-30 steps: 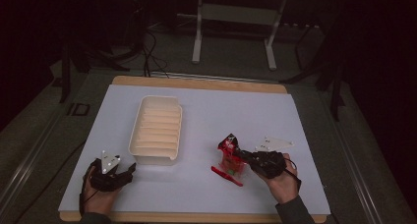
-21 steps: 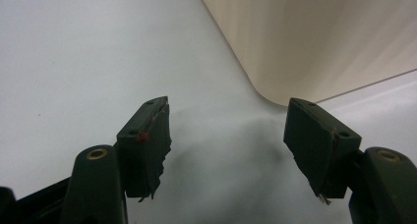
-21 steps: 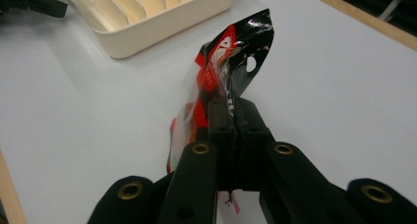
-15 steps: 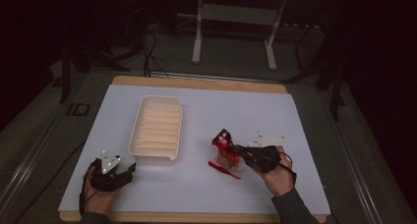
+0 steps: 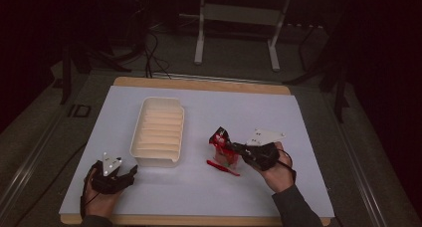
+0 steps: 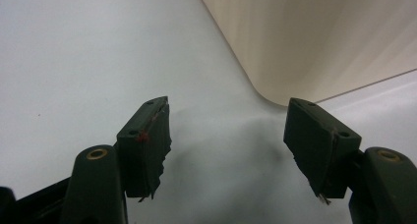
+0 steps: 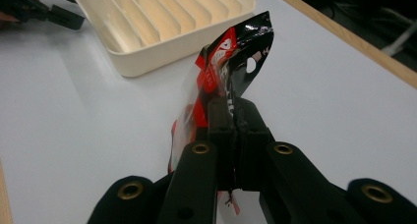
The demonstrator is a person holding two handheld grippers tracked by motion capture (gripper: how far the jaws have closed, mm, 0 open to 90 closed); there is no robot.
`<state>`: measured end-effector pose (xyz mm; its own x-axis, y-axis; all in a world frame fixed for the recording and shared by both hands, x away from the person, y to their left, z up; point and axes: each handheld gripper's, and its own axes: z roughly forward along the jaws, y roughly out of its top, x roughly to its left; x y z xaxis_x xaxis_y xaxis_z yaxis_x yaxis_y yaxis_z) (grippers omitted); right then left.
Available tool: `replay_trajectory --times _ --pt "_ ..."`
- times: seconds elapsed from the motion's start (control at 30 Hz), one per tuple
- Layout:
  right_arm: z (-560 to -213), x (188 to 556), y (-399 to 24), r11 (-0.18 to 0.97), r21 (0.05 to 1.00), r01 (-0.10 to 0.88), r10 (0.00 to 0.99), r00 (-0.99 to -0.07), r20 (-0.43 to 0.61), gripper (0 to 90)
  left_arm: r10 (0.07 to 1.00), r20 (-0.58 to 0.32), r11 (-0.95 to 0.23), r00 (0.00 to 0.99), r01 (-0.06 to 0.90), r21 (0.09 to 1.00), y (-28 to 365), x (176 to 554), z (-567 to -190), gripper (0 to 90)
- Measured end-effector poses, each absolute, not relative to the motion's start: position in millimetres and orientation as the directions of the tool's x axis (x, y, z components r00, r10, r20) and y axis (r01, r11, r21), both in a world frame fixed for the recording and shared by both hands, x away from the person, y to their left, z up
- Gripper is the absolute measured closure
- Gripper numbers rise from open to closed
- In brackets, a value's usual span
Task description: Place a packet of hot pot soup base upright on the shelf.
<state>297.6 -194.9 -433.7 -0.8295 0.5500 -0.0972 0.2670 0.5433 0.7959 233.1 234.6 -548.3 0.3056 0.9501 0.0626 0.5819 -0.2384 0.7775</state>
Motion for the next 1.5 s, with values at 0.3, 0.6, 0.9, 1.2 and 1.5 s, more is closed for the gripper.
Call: replay_trajectory --times 0.3,0.6,0.9,1.2,1.5 --pt "-430 301 -190 0.554 0.797 0.241 0.523 -0.845 -0.109 87.5 0.950 0.062 -0.238 0.305 0.583 0.777 235 233 -549 34.3" --pt "-428 307 -186 0.547 0.810 0.212 0.505 -0.855 -0.117 87.5 0.950 0.062 -0.237 0.305 0.582 0.778 235 233 -549 34.3" --pt "-424 311 -180 0.541 0.818 0.196 0.488 -0.865 -0.115 87.6 0.951 0.061 -0.236 0.304 0.581 0.779 234 233 -549 34.4" --pt "-421 315 -172 0.528 0.830 0.178 0.469 -0.876 -0.111 87.6 0.950 0.061 -0.237 0.306 0.581 0.779 235 233 -548 34.3" --pt "-418 318 -163 0.522 0.838 0.157 0.450 -0.886 -0.114 87.6 0.950 0.061 -0.237 0.306 0.581 0.779 235 233 -548 34.3"
